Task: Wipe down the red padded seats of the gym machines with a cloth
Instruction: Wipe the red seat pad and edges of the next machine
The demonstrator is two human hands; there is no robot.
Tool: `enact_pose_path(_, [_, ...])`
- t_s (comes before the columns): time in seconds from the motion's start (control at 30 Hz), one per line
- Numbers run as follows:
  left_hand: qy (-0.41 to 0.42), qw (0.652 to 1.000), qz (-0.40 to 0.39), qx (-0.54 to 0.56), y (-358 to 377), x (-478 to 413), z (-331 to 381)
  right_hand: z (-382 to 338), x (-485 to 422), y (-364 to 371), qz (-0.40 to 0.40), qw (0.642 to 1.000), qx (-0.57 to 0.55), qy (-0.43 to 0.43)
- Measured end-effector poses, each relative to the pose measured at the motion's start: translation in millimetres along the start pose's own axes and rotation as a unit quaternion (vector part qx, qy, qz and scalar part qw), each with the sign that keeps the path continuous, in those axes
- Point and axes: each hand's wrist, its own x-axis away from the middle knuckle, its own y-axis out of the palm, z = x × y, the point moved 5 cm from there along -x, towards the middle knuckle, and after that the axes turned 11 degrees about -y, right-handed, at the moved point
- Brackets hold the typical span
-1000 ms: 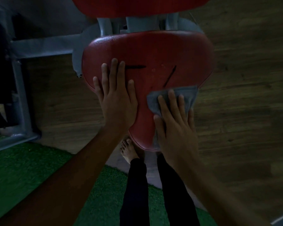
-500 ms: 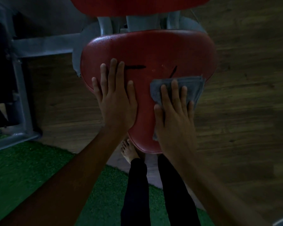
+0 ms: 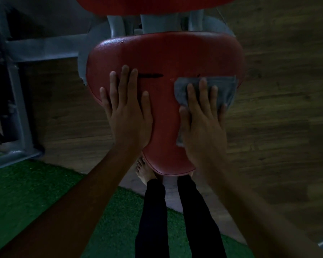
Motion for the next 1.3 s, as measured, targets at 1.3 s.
enact_pose_path(1.3, [-0.015,1.000,-0.013,0.000,-1.1,-1.0,0.4,11.2,-33.6,-9.2,-0.001,1.000,0.015,0.020])
